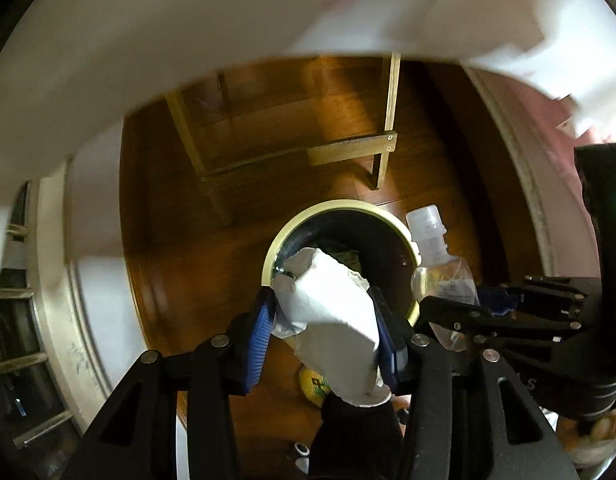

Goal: Collect trash
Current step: 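Carry tissue and bottle to the bin and open both grippers above it, then move both tools back over the table toward the yellow wrapper and black box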

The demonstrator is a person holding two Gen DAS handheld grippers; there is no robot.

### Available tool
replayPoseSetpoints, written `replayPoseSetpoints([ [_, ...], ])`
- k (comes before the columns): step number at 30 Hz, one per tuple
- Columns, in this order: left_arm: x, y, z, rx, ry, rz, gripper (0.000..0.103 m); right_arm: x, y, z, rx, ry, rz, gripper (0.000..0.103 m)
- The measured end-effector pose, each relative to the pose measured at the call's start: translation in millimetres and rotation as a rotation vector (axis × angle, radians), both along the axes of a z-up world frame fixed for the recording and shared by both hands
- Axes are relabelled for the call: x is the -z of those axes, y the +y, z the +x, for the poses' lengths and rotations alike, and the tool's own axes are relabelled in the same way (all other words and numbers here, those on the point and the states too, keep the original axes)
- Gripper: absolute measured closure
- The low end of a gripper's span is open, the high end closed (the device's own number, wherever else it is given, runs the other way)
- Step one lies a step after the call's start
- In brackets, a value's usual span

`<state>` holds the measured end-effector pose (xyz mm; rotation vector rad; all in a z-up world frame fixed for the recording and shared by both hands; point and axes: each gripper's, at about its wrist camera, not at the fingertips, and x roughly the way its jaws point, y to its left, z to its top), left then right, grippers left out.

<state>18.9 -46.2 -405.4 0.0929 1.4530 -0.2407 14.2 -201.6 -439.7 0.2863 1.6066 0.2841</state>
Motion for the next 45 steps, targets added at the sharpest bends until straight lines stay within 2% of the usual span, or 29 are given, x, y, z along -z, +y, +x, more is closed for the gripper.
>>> replayPoseSetpoints([
  [3, 24.2, -7.4, 7.0, -0.017, -0.004, 0.003, 0.049, 31.7, -7.1, 0.0, 0.026, 0.023, 0.009, 0.081],
  [4, 32.0, -9.6, 10.5, -0.027, 0.003, 0.006, 0.043, 39.8, -8.8, 3.3, 0.031, 0.03, 0.012, 0.077],
  [7, 47.9, -9.2, 15.1, -0.056, 0.037, 0.025, 0.03, 55.4, -13.2, 5.1, 0.05, 0.028, -0.016, 0.051],
  [8, 50.7, -6.9, 16.3, -0.068, 0.041, 0.028, 0.021, 58.7, -16.4, 4.5, 0.057, 0.03, -0.016, 0.049],
  [10, 54.1, -2.0, 17.6, -0.092, 0.048, 0.031, 0.013, 61.9, -17.8, 6.0, 0.072, 0.034, -0.003, 0.044],
  [15, 41.6, 6.2, 19.1, -0.107, 0.026, 0.057, 0.013, 39.3, -17.6, 8.4, 0.045, -0.002, -0.01, 0.044],
  [17, 20.1, 5.0, 17.3, -0.118, 0.006, 0.053, 0.013, 26.2, -17.4, 9.8, 0.048, -0.017, -0.017, 0.044],
  [24, -59.1, 8.5, 16.7, -0.15, -0.063, 0.044, 0.013, -51.3, -20.1, 10.6, 0.064, -0.061, -0.011, 0.044],
  [31, -175.0, 10.9, 13.4, -0.136, -0.162, 0.031, 0.013, -153.2, -25.2, 5.5, 0.046, -0.135, -0.014, 0.044],
  [36, -256.4, 14.9, 14.3, -0.133, -0.246, -0.004, 0.013, -232.8, -32.7, 6.4, 0.04, -0.227, -0.021, 0.044],
  [45, -363.3, 18.2, 30.2, -0.105, -0.407, -0.036, 0.013, -348.4, -34.1, 15.7, 0.036, -0.413, -0.036, 0.044],
])
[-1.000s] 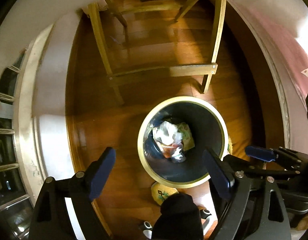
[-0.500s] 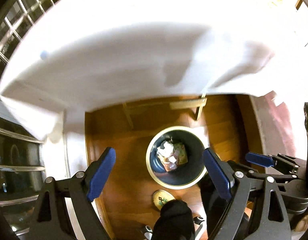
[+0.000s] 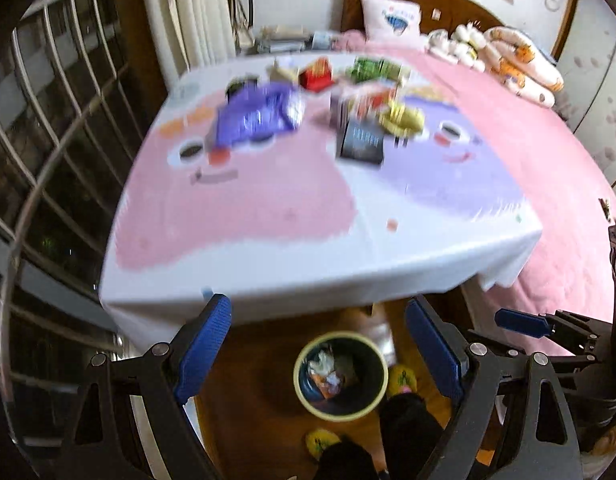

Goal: Collect trash
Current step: 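Move both tools back over the table toward the yellow wrapper and black box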

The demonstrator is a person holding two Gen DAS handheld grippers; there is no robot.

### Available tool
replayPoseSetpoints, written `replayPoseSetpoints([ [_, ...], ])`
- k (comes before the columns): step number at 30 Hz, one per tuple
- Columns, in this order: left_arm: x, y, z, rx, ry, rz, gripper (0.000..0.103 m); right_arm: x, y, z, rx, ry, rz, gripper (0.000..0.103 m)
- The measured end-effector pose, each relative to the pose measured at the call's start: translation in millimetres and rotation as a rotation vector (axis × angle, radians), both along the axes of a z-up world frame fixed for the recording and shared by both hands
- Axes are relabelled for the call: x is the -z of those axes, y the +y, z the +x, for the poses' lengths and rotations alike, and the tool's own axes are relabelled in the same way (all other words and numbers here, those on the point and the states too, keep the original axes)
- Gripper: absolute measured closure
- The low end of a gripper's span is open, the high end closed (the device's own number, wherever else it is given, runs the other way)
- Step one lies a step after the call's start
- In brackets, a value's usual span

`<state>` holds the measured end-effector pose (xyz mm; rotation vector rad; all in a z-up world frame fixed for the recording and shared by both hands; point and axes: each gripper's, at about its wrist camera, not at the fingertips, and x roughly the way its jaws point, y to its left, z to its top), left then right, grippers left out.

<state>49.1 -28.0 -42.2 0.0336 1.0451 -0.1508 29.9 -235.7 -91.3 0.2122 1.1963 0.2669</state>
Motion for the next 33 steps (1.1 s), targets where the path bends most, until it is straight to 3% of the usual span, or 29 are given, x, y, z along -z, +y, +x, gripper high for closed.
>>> replayPoseSetpoints([
  [7, -58.7, -6.2, 25.9, 0.018, -0.108, -0.002, 0.013, -69.0, 3.3, 21.3, -0.018, -0.151, -0.042, 0.044],
  [13, -67.3, -18.4, 64.7, 0.03, -0.102, -0.014, 0.013, -93.5, -3.7, 64.2, -0.028, -0.228, -0.092, 0.044],
  [21, -24.5, -44.1, 145.9, -0.033, -0.011, -0.004, 0.013, -63.3, -31.3, 173.8, -0.109, -0.219, -0.202, 0.044],
  [28, 36.8, -72.6, 226.3, -0.099, 0.108, 0.014, 0.013, -10.6, -47.3, 285.2, -0.279, -0.178, -0.249, 0.044],
  [33, 79.9, -87.8, 269.0, -0.147, 0.191, 0.001, 0.013, 26.4, -34.4, 332.4, -0.447, -0.166, -0.27, 0.044],
])
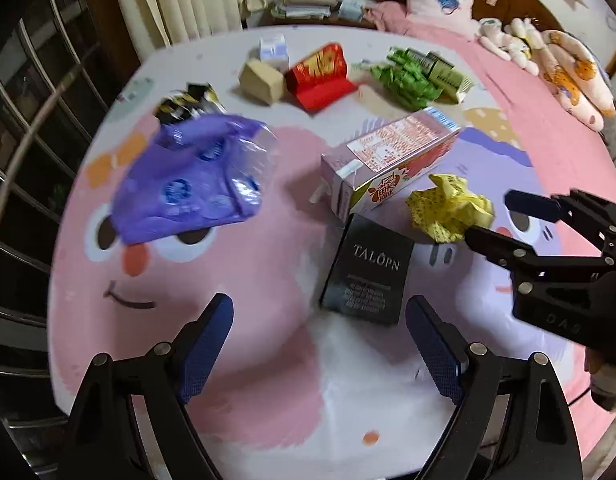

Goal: Collect trash
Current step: 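Move both tools back over the table toward the yellow wrapper and black box, then grasp the black TALOPN box with the left gripper while the right gripper grasps the yellow wrapper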

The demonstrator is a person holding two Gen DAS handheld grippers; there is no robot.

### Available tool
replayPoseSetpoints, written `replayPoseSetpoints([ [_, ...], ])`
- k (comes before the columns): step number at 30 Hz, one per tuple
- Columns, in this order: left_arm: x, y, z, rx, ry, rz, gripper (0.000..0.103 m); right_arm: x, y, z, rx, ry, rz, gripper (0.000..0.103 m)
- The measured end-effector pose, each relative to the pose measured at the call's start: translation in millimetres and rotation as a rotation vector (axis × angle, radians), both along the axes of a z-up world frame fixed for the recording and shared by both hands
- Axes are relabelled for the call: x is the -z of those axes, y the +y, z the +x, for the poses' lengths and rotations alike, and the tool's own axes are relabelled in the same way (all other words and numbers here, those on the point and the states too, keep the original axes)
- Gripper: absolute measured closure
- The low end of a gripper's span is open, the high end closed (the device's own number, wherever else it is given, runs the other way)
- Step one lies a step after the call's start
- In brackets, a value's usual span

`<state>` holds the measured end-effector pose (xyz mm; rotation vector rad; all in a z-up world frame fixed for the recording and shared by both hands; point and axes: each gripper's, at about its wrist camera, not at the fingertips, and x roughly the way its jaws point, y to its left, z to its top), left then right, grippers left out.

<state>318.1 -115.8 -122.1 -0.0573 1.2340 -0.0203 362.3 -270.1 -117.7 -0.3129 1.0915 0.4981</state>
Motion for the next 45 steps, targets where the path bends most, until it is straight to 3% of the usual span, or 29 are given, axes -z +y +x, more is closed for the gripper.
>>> replayPoseSetpoints([
  [5, 22.9, -11.9, 23.0, -0.003, 0.037, -0.008, 0.013, 25.6, 16.2, 14.2, -0.148, 0.007, -0.029, 0.048],
  [7, 28.9, -16.7, 29.8, 0.002, 0.049, -0.001, 0.013, 34.1, 16.7, 18.8, -0.168, 0.037, -0.004, 0.076],
  [9, 35.3, -22.2, 37.0, 0.01, 0.058, 0.004, 0.013, 37.0, 10.5, 25.8, -0.152, 0.052, 0.033, 0.078],
  [15, 47.7, -36.2, 46.9, 0.05, 0.089, 0.029, 0.013, 34.3, -10.5, 35.5, -0.088, 0.105, 0.119, 0.08],
  [24, 68.7, -55.3, 59.9, 0.072, 0.121, 0.09, 0.014, 33.4, -28.3, 30.2, -0.044, 0.129, 0.168, 0.08],
  [32, 67.0, -56.3, 72.3, 0.094, 0.108, 0.049, 0.041, 34.1, -32.1, 25.3, -0.037, 0.146, 0.192, 0.08],
  [45, 45.4, -51.7, 55.2, 0.076, 0.064, 0.057, 0.042, 28.3, -25.9, 12.9, -0.037, 0.137, 0.209, 0.08],
])
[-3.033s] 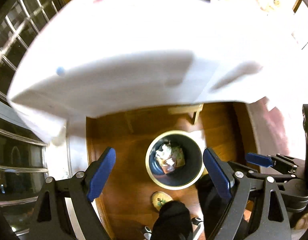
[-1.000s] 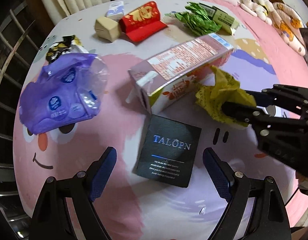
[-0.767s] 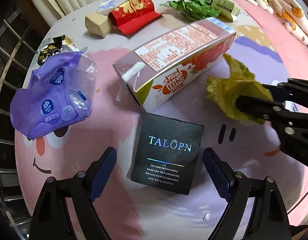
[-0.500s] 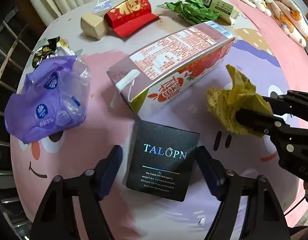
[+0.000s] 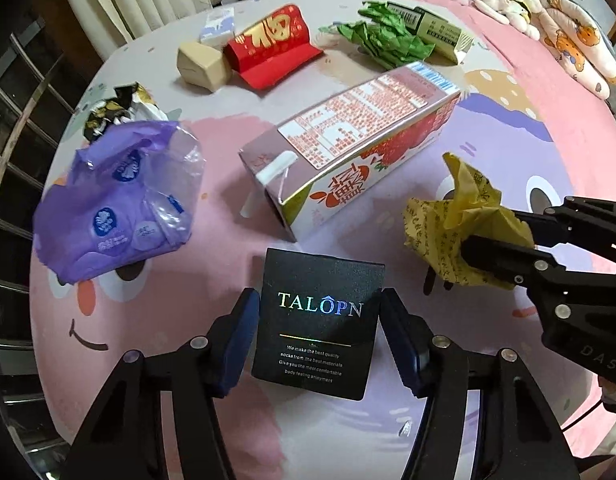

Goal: Collect trash
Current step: 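Grasp the black TALOPN box with the left gripper while the right gripper grasps the yellow wrapper, then carry box and yellow wrapper over the bin and open both grippers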

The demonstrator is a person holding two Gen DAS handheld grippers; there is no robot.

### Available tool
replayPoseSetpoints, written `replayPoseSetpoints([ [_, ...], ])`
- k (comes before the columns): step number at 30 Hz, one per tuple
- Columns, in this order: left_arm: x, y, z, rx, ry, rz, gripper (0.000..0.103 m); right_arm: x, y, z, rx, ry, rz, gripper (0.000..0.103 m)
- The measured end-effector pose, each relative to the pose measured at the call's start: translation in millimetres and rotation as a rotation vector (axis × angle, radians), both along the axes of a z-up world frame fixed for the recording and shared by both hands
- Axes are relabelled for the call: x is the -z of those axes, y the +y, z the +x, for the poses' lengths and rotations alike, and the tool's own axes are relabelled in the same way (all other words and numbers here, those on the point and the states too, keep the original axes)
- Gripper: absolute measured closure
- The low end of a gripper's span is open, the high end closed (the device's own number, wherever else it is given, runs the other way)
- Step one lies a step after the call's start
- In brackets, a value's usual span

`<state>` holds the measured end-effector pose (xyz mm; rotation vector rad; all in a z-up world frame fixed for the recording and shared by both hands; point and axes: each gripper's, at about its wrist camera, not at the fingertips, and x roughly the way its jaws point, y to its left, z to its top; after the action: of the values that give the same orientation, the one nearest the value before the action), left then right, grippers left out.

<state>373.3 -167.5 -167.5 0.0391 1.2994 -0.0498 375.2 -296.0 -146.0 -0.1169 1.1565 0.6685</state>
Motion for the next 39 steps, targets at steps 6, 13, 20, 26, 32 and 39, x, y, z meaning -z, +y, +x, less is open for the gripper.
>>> replayPoseSetpoints([
  [6, -23.9, 10.4, -20.9, 0.005, -0.047, 0.004, 0.042, -10.8, 3.5, -13.4, 0.015, -0.015, 0.008, 0.08],
  [13, -46.7, 21.4, -46.7, 0.021, -0.087, -0.002, 0.042, -27.0, 5.7, -37.9, 0.044, -0.036, 0.014, 0.08],
  [20, -72.2, 42.5, -89.1, 0.047, -0.13, -0.023, 0.042, -43.7, 13.7, -77.1, 0.101, -0.047, 0.027, 0.08],
  [26, -93.7, 72.2, -135.2, 0.079, -0.162, -0.04, 0.042, -53.8, 33.5, -128.6, 0.155, -0.047, 0.035, 0.08],
  [32, -106.0, 106.5, -188.6, 0.103, -0.184, -0.067, 0.042, -60.5, 64.7, -191.3, 0.182, -0.043, 0.049, 0.08],
  [39, -92.4, 140.5, -259.5, 0.151, -0.165, -0.133, 0.042, -47.9, 96.9, -271.5, 0.247, -0.024, 0.066, 0.08],
])
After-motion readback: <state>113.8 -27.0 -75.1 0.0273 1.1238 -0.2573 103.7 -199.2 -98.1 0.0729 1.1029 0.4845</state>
